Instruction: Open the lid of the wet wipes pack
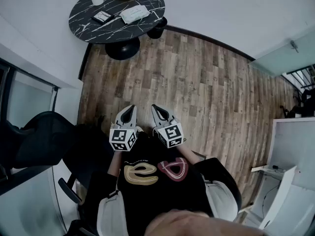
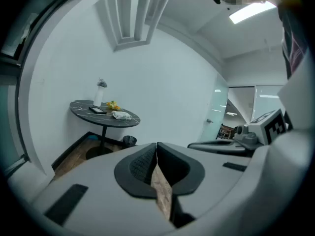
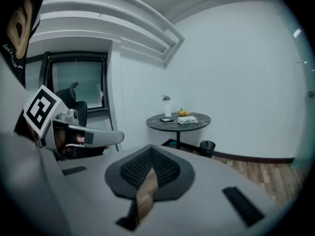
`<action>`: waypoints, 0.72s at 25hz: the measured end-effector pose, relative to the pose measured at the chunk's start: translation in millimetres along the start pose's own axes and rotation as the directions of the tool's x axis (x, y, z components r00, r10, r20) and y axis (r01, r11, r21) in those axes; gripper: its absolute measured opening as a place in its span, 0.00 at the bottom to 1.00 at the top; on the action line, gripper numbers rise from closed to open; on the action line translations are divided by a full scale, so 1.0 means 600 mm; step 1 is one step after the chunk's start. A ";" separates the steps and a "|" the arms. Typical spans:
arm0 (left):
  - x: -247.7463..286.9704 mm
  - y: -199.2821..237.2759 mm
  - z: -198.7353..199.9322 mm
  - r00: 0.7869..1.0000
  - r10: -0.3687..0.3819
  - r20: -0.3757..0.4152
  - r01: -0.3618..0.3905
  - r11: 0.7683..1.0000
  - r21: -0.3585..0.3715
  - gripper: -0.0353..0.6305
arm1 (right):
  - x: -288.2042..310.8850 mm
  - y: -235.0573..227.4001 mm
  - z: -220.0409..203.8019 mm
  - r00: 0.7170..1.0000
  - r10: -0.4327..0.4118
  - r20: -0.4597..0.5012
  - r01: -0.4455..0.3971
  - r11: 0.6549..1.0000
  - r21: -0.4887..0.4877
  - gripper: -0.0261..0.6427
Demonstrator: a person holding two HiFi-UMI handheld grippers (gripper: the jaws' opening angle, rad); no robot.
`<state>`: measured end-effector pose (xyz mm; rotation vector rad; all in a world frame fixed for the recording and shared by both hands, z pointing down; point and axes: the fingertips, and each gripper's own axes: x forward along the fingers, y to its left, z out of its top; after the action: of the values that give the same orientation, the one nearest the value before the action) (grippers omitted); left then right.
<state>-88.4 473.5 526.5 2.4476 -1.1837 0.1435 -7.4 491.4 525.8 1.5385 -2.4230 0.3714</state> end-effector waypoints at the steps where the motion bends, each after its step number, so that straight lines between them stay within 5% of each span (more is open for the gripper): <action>1: 0.000 0.003 0.000 1.000 0.000 0.000 0.000 1.000 -0.001 0.08 | 0.001 0.000 -0.001 1.000 -0.002 -0.003 0.002 1.000 -0.003 0.05; 18: 0.003 0.017 -0.008 1.000 -0.028 -0.010 0.028 1.000 -0.012 0.08 | 0.007 0.011 -0.004 1.000 0.007 -0.002 -0.007 1.000 -0.006 0.06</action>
<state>-94.4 468.5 534.3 2.4489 -1.1425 0.1403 -15.2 491.5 529.0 1.5262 -2.4264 0.3665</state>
